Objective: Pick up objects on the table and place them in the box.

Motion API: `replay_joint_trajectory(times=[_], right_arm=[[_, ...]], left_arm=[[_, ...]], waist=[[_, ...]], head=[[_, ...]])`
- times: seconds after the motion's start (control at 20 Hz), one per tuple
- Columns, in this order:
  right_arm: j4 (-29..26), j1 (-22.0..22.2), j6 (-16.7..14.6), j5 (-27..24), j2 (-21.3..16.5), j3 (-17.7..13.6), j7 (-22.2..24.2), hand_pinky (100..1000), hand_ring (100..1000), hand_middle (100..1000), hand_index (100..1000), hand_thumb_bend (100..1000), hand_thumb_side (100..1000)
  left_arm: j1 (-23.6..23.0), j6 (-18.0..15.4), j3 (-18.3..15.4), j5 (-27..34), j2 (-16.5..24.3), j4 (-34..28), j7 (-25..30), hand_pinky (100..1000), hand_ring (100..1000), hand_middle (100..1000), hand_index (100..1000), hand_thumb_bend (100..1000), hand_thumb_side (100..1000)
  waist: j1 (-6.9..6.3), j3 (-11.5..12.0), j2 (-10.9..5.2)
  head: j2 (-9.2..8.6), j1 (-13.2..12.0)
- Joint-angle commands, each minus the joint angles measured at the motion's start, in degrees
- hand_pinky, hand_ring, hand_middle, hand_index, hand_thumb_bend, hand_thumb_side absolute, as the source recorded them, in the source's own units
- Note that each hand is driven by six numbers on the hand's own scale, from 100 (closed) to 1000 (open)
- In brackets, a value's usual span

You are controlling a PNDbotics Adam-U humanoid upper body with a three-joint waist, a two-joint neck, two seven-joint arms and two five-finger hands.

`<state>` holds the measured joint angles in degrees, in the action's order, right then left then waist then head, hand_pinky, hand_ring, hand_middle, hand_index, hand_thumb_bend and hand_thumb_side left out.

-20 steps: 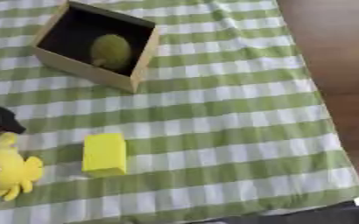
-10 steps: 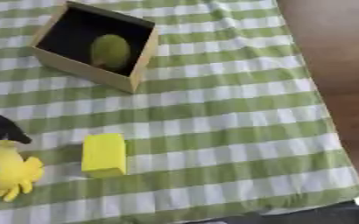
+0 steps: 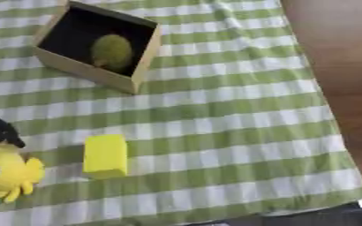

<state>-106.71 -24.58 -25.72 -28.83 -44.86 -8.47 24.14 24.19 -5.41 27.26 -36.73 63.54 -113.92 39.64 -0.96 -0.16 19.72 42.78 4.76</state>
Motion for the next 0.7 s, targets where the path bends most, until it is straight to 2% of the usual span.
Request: replay_joint_trajectory(times=[0.05,0.1,0.25,0.4,0.5,0.7], right_arm=[[0.1,-0.1,0.3,0.1,-0.9,-1.1,0.2,1000,1000,502,890,100,524],[0.2,0.0,0.4,0.2,-0.8,-1.2,0.3,1000,1000,502,890,100,524],[0.6,0.3,0.8,0.3,-0.7,-1.5,0.4,1000,1000,500,889,100,524],[1.0,0.5,1.1,0.4,-0.6,-1.7,0.4,1000,1000,499,889,100,525],[1.2,0.7,1.2,0.5,-0.6,-1.8,0.3,1000,1000,498,888,100,525],[1.3,0.9,1.3,0.5,-0.7,-1.9,0.2,1000,1000,498,886,100,525]], left_arm=[[0.3,0.7,-0.3,-1.1,0.9,-0.6,-0.7,744,749,628,813,544,305],[0.2,0.9,-0.2,-1.1,0.8,-0.4,-0.8,700,710,588,778,505,289],[0.1,1.7,-0.1,-0.8,0.7,0.0,-1.3,648,661,540,732,449,269],[-0.1,2.5,-0.5,-0.1,0.6,-0.4,-2.1,581,595,482,669,340,252],[-0.3,2.6,-1.2,0.6,0.6,-0.6,-3.2,549,565,455,630,309,248],[-0.6,1.6,-3.2,3.0,0.5,-0.7,-5.8,525,543,437,599,168,235]], waist=[[-0.67,-0.1,-0.91],[-0.65,-0.1,-0.92],[-0.6,-0.1,-0.94],[-0.52,0.0,-0.98],[-0.5,0.1,-1.02],[-0.43,0.3,-1.16]], head=[[-0.01,-0.2],[0.01,-0.2],[0.04,-0.2],[0.14,-0.2],[0.17,-0.1],[0.23,0.1]])
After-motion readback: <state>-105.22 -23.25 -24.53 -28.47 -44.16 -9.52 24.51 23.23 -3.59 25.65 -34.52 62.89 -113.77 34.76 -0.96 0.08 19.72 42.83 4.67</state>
